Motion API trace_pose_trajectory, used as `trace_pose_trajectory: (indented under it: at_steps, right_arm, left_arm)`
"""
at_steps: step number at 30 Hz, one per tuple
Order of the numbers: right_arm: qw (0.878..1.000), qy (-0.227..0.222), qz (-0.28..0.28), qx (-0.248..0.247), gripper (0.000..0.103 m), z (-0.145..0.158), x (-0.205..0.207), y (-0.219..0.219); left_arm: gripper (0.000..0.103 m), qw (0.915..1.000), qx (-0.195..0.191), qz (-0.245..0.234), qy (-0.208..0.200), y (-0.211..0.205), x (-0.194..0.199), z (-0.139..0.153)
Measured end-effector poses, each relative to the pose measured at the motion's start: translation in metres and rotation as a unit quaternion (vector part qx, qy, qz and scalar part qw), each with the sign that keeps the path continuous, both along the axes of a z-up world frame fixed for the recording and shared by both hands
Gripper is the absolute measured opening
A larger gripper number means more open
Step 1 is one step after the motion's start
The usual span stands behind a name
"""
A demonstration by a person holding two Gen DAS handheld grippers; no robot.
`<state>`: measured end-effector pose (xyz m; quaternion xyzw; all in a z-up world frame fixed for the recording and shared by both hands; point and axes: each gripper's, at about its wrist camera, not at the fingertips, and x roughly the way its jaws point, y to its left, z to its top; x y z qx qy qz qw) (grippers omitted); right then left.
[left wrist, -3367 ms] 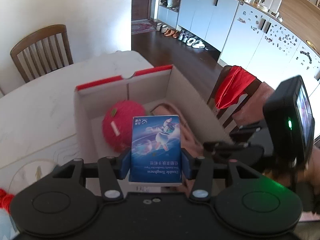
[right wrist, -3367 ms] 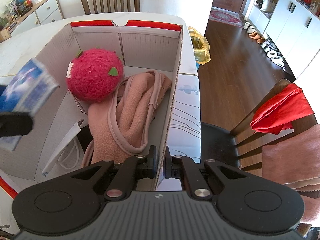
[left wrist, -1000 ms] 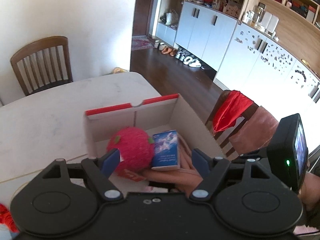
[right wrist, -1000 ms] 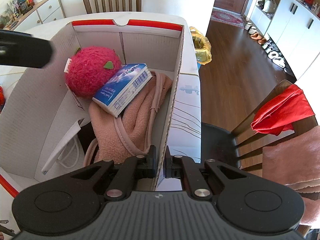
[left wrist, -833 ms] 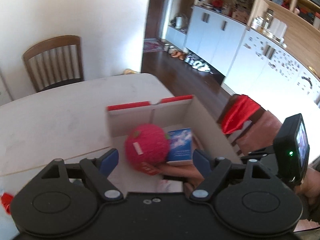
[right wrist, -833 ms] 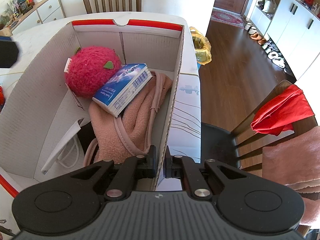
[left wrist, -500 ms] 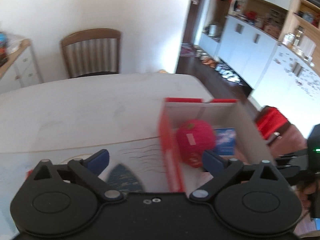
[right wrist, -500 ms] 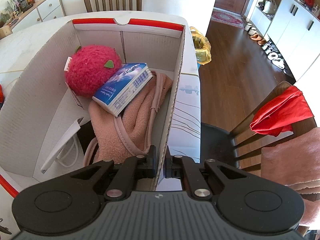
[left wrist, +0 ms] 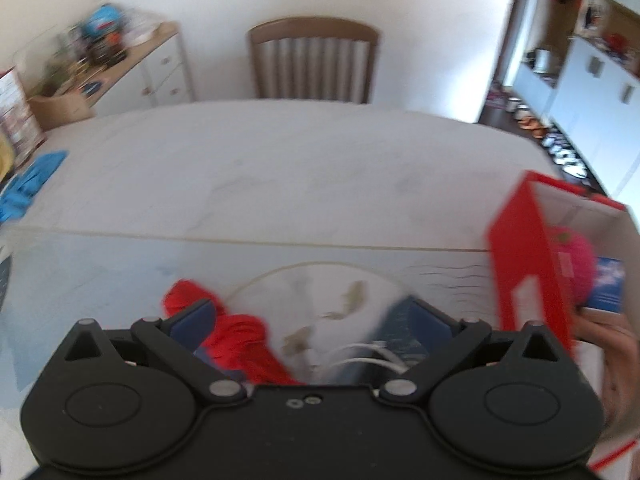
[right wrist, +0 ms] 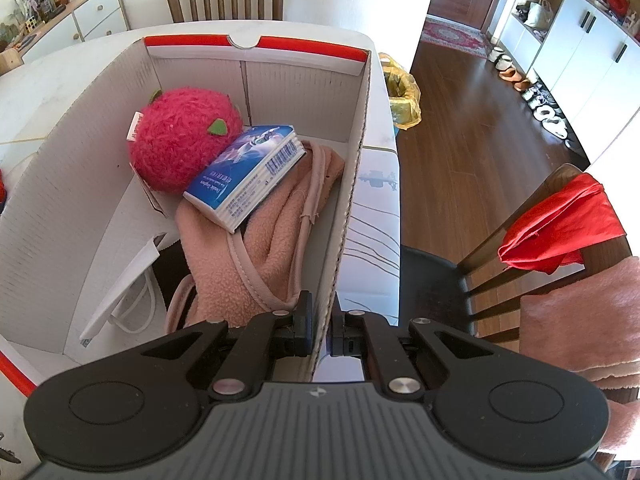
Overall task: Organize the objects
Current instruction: 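Move the left gripper to the red cloth and grasp it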
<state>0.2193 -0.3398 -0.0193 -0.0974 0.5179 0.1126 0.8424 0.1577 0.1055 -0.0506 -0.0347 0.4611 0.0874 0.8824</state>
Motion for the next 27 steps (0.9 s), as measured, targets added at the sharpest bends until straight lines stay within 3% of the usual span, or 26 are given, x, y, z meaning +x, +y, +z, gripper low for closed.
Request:
trace_pose_trajectory:
  at_steps: [6,18,22,27]
  right_arm:
    - [1.0,0.001,0.001,-0.003,0.006,0.0,0.001,0.002]
    - [1.0,0.007,-0.002,-0.005,0.006,-0.003,0.001,0.003]
    - [1.0,0.007,-0.003,-0.006,0.006,-0.004,0.0,0.004]
    - [1.0,0.008,-0.003,-0.006,0.006,-0.004,0.0,0.004]
  left_arm:
    - [0.101,0.998,0.009,0.054,0.032,0.028,0.011,-0.029]
    - [0.101,0.9918,0.022,0.109,0.063,0.051,0.023,-0.068]
    - [0.097,0.9908,0.026,0.113,0.07,0.052,0.022,-0.076]
    - [0.083,0.9904,0.025,0.113,0.076,0.055,0.02,-0.082]
